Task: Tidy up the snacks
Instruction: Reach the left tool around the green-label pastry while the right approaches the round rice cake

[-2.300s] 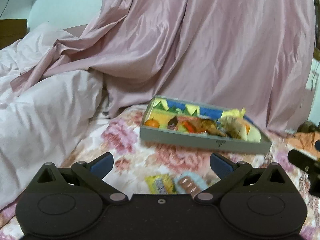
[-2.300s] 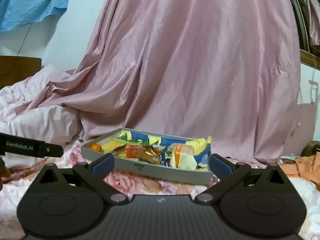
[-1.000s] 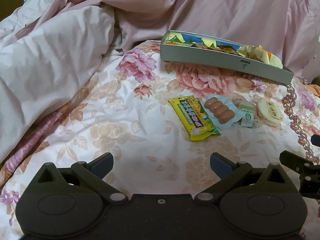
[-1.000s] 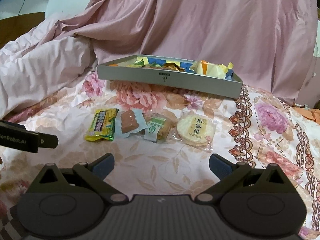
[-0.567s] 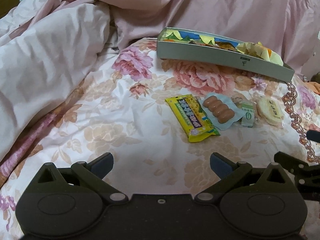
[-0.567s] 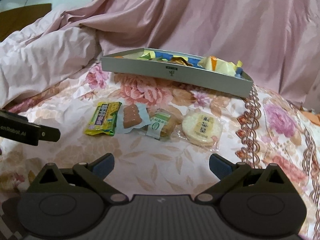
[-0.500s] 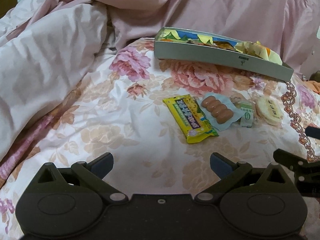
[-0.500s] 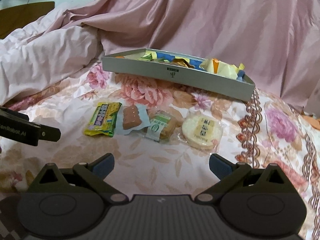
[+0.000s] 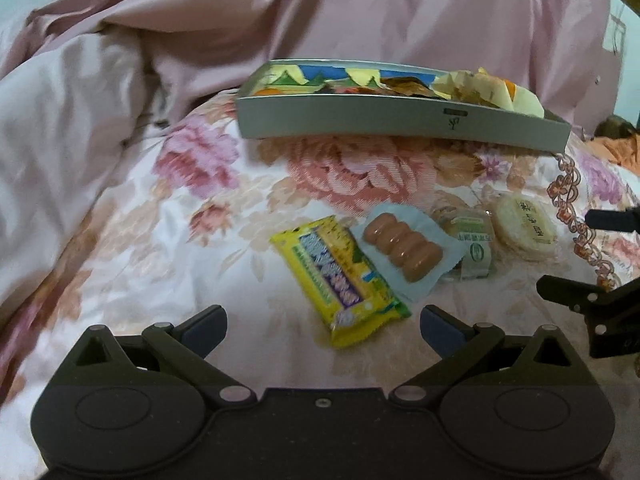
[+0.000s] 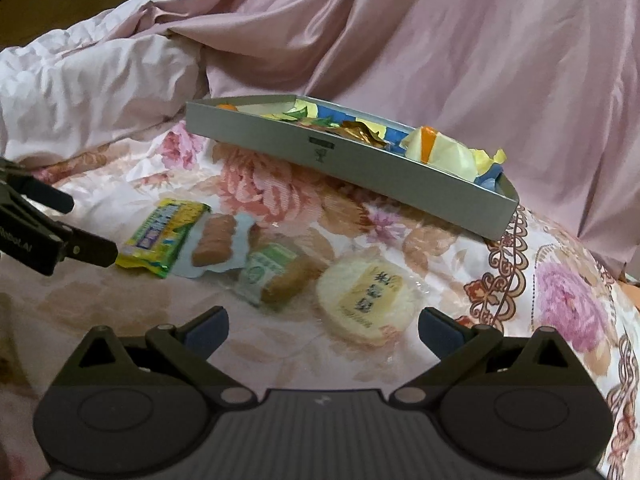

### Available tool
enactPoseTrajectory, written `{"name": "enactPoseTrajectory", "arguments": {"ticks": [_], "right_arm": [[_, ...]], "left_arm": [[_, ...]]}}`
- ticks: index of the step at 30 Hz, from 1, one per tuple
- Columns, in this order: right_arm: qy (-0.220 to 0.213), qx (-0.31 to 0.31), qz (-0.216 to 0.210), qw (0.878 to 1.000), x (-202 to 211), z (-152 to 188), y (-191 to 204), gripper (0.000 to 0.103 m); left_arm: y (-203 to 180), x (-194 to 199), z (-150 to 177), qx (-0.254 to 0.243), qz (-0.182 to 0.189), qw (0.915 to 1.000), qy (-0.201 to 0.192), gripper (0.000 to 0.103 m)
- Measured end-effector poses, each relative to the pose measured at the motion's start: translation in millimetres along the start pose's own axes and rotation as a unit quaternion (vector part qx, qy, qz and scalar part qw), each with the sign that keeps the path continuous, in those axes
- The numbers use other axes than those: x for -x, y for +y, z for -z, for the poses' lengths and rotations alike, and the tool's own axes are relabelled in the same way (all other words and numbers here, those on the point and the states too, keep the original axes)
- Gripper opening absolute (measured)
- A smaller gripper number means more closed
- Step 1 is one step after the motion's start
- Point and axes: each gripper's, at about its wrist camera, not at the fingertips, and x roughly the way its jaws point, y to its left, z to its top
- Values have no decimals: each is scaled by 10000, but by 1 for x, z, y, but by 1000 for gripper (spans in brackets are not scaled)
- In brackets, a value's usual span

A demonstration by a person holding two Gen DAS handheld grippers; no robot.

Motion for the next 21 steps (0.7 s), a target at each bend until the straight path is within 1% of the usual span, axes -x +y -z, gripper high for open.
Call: {"name": "enactPoseTrajectory", "arguments": {"ticks": [2, 4, 7, 11, 13, 15, 18, 21], "right_arm": [[37, 78, -118, 9999, -8, -1, -8, 103], [93, 300, -282, 9991, -16, -2, -13, 103], [104, 641, -557, 9963, -26, -3, -23, 103], [83, 823, -795, 9934, -35, -4, -35, 103], [88, 924, -891, 9917, -41, -4, -39, 103], [111, 981, -921, 9908, -48, -5, -42, 103], [155, 995, -879, 9910, -61, -4, -42, 103], [118, 824, -901, 9925, -71, -2, -42, 103]], "left_arm": [[-5, -7, -7, -191, 123, 9997, -74, 102], [-10, -11, -15, -440, 263, 9984, -218, 102], [-19, -20, -28, -872, 594, 9936, -400, 102], [-30, -33, -43, -1396, 1108, 9823, -576, 102], [-36, -40, -49, -1648, 1400, 9744, -612, 102], [-43, -47, -54, -1879, 1616, 9670, -594, 102], [-52, -57, -62, -1980, 1874, 9606, -537, 102], [-57, -68, -67, -1888, 2076, 9587, -459, 102]]}}
